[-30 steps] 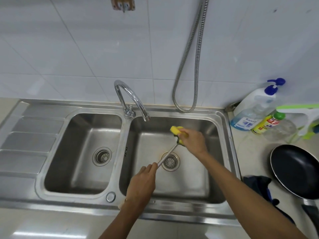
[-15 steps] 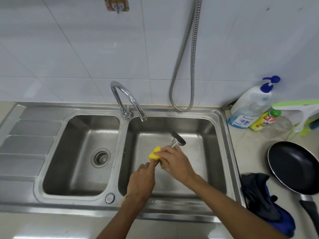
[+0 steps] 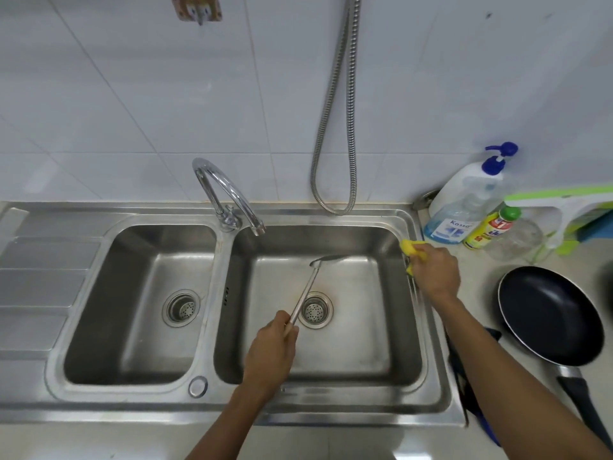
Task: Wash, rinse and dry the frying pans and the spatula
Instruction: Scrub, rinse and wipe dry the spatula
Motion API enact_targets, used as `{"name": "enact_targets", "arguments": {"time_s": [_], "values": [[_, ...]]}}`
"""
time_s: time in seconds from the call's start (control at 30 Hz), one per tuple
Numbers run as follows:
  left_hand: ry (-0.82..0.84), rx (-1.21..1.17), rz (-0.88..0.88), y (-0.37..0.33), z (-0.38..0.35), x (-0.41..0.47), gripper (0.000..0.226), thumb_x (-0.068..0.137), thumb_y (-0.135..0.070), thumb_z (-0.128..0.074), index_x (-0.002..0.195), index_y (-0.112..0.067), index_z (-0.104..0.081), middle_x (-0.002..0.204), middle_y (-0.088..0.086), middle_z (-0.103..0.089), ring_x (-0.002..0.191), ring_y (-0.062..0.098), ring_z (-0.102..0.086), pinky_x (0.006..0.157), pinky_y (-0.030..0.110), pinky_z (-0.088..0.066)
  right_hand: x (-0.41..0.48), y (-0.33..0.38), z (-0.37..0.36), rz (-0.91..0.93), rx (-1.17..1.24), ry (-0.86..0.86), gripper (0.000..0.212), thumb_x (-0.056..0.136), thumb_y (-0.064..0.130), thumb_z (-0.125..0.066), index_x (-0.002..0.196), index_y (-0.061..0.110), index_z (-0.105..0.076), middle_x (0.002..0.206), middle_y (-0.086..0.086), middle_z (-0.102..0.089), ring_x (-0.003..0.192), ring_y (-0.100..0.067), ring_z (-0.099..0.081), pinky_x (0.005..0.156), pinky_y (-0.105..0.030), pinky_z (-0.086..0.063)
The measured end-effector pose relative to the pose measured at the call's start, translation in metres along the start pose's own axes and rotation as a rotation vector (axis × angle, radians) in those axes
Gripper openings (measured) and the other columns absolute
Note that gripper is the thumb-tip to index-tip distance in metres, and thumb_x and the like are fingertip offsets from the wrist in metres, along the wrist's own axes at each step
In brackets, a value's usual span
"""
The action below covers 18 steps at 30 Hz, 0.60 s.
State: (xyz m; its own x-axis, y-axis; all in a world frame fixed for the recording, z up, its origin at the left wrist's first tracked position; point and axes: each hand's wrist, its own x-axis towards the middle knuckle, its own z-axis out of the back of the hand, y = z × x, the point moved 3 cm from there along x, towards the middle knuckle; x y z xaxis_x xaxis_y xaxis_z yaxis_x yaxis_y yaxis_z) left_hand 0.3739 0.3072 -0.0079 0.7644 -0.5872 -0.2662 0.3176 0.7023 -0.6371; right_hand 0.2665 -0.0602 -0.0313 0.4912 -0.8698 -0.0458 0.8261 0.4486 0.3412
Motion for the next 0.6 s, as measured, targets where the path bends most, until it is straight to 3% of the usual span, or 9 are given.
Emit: {"name": "enact_targets", "arguments": {"time_s": [0.17,0.3,0.4,0.47,0.53,0.6], "values": [[0.155,-0.589,0.323,-0.016,-0.017,0.006,0.021,0.103,-0.026,-0.057,0.094,-0.01,-0.068,0.08,0.005,-0.068,0.062,0.014,-0.056,0.049,0.026,-0.044,0.011,-0.051,0.013,-0.068,-0.092,-0.018,0.037,0.094,0.032,-0.059,0.128,0.018,-0.063,0.115,-0.027,-0.062,0.103,-0.047,-0.055,0.086,-0.047,-0.046],[0.201,-0.775,0.496,-0.03,-0.023,0.012,0.023,0.102,-0.019,-0.056,0.097,-0.003,-0.072,0.073,0.005,-0.063,0.052,0.013,-0.05,0.042,0.024,-0.037,0.005,-0.06,0.006,-0.097,-0.189,0.126,0.049,0.095,0.038,-0.057,0.137,0.013,-0.054,0.126,-0.03,-0.056,0.11,-0.048,-0.052,0.095,-0.05,-0.04],[0.236,-0.876,0.553,-0.038,-0.027,0.015,0.027,0.103,-0.019,-0.053,0.103,0.0,-0.073,0.074,0.004,-0.064,0.052,0.013,-0.051,0.043,0.023,-0.037,-0.021,-0.026,0.023,-0.002,-0.17,-0.111,0.055,0.092,0.036,-0.063,0.137,0.008,-0.053,0.136,-0.035,-0.047,0.116,-0.051,-0.047,0.1,-0.055,-0.038],[0.251,-0.937,0.57,-0.045,-0.031,0.019,0.03,0.104,-0.022,-0.051,0.108,0.0,-0.072,0.077,0.003,-0.068,0.057,0.014,-0.056,0.048,0.023,-0.041,-0.054,0.019,0.03,0.183,-0.013,-0.147,0.049,0.094,0.039,-0.054,0.134,0.011,-0.056,0.13,-0.024,-0.056,0.113,-0.044,-0.053,0.098,-0.05,-0.042],[0.255,-0.965,0.569,-0.051,-0.036,0.025,0.032,0.104,-0.027,-0.051,0.111,-0.003,-0.072,0.084,0.004,-0.073,0.068,0.014,-0.064,0.058,0.027,-0.047,-0.097,0.063,0.024,0.173,0.235,0.165,0.042,0.097,0.045,-0.05,0.133,0.024,-0.053,0.115,-0.006,-0.064,0.103,-0.027,-0.062,0.091,-0.045,-0.052],[0.279,-0.98,0.548,-0.057,-0.039,0.03,0.036,0.102,-0.033,-0.05,0.113,-0.008,-0.073,0.096,0.008,-0.075,0.085,0.017,-0.069,0.074,0.031,-0.052,-0.141,0.095,0.01,-0.014,0.493,0.583,0.036,0.099,0.051,-0.049,0.129,0.032,-0.049,0.102,0.001,-0.068,0.09,-0.021,-0.069,0.081,-0.045,-0.06]]}}
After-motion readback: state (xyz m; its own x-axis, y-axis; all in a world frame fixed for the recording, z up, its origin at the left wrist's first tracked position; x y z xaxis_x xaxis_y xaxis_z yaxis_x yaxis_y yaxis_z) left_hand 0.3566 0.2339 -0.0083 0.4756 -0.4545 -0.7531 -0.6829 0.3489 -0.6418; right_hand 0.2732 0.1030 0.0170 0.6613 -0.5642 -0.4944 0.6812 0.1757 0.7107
